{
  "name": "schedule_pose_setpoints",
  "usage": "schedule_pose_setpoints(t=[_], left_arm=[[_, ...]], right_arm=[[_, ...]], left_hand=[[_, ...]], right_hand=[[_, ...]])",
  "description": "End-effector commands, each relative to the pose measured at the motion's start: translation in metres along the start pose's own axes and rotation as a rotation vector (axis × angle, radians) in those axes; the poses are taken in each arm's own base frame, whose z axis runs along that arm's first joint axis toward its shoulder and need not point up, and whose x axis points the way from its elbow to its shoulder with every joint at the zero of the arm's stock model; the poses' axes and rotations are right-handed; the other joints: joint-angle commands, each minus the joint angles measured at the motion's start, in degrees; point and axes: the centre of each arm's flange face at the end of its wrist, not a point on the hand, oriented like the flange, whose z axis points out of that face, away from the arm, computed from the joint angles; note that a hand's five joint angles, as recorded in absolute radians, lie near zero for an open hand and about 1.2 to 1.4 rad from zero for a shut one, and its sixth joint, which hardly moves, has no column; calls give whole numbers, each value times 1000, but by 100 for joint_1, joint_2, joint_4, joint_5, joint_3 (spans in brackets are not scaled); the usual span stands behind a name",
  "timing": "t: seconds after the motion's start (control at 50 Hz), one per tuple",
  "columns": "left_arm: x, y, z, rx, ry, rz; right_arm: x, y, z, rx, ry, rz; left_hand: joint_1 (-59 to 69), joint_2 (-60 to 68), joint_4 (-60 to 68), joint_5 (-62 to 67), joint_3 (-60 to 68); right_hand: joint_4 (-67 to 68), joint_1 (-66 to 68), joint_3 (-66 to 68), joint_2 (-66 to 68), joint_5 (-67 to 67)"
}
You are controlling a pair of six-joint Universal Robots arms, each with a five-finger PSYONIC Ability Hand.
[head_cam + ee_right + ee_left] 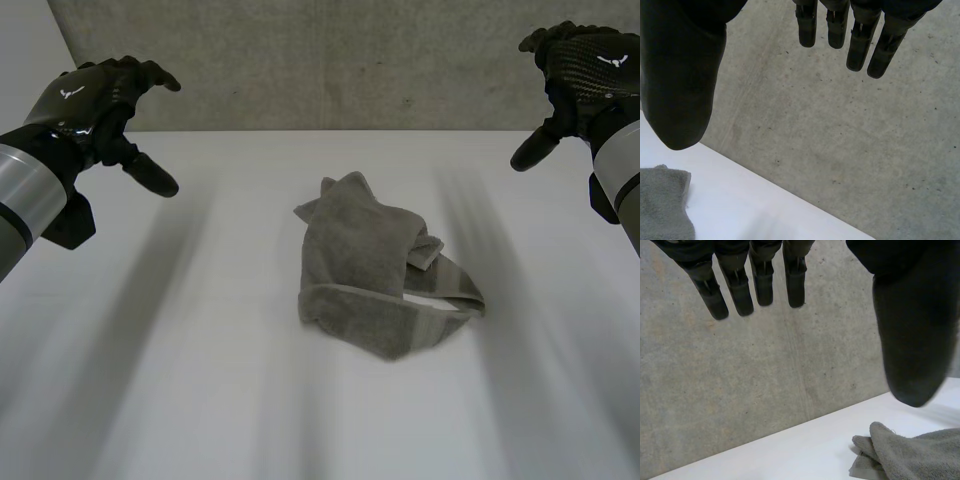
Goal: Fold the towel.
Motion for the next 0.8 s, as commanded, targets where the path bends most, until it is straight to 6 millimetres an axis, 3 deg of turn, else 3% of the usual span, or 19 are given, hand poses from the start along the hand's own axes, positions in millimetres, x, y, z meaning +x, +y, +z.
schedule_pose_setpoints(t=[0.02,0.24,0.34,0.38,0.4,0.44,0.48,0.56,0.6,0.66,0.7,0.8], left_arm=[[0,2,0,-5,1,0],[-1,8,1,-19,-2,-8],[-1,20,5,-33,6,-11],[3,32,8,-51,27,-10],[3,32,8,-51,28,-10],[14,52,11,-97,68,-12],[21,63,13,-124,93,-13],[32,86,17,-180,135,-18],[38,109,22,-239,168,-28],[41,119,25,-264,194,-34],[50,139,29,-314,259,-48],[65,161,32,-371,343,-61]], right_arm=[[-1,2,1,-7,-3,0],[-11,8,-5,-75,-107,-54],[-27,38,-10,-255,-281,-106],[-38,63,-15,-384,-381,-127],[-38,63,-15,-385,-381,-128],[-55,84,-23,-476,-466,-155],[-65,93,-25,-493,-500,-162],[-72,110,-22,-515,-509,-164],[-77,128,-19,-524,-499,-169],[-81,145,-19,-548,-495,-174],[-84,153,-21,-568,-504,-177],[-90,165,-26,-599,-524,-180]], left_hand=[[-550,-481,-561,-425,-535],[-567,-498,-577,-442,-552],[-567,-498,-577,-442,-552],[-567,-498,-577,-442,-552],[-567,-498,-577,-442,-552],[-567,-498,-577,-442,-552],[-567,-498,-577,-442,-552],[-567,-498,-577,-442,-552],[-550,-481,-561,-425,-535],[-533,-464,-544,-408,-518],[-483,-414,-493,-358,-468],[-382,-313,-392,-257,-367]], right_hand=[[-458,-302,-427,-355,-336],[-458,-302,-427,-355,-336],[-458,-302,-427,-355,-336],[-458,-302,-427,-355,-336],[-458,-302,-427,-355,-336],[-458,-302,-427,-355,-336],[-458,-302,-427,-355,-336],[-458,-302,-427,-355,-336],[-458,-302,-427,-355,-336],[-150,6,-119,-47,-29],[20,175,50,123,141],[1010,1165,1040,1113,1131]])
